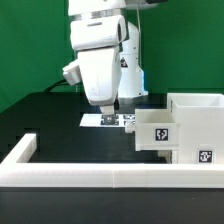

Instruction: Assemble drawer

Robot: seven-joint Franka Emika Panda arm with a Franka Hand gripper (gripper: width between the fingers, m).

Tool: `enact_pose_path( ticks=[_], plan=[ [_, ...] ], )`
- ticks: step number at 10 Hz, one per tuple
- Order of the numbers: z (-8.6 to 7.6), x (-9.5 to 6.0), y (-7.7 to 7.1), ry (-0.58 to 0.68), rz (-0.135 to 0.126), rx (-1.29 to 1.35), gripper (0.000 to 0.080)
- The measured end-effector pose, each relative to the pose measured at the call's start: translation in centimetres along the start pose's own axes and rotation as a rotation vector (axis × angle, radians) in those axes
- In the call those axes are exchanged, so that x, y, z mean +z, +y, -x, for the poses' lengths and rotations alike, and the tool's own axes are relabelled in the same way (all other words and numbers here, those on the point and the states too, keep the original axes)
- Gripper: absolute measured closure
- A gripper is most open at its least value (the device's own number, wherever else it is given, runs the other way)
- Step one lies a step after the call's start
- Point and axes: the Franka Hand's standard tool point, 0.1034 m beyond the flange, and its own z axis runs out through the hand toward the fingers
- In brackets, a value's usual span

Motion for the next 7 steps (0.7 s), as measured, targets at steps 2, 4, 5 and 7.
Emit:
enact_pose_path(
  ticks=[2,4,5,7],
  plan=[
    [0.5,0.0,-0.1,-0.002,-0.003,0.002,0.0150],
    [-1.0,0.2,0.7,-0.001,-0.002,-0.046,0.0150],
    [-1.8,0.2,1.3,-0.005,0.002,-0.060,0.0150],
    [-3.4,0.6,1.7,0.003,0.002,-0.032,0.0150]
  ],
)
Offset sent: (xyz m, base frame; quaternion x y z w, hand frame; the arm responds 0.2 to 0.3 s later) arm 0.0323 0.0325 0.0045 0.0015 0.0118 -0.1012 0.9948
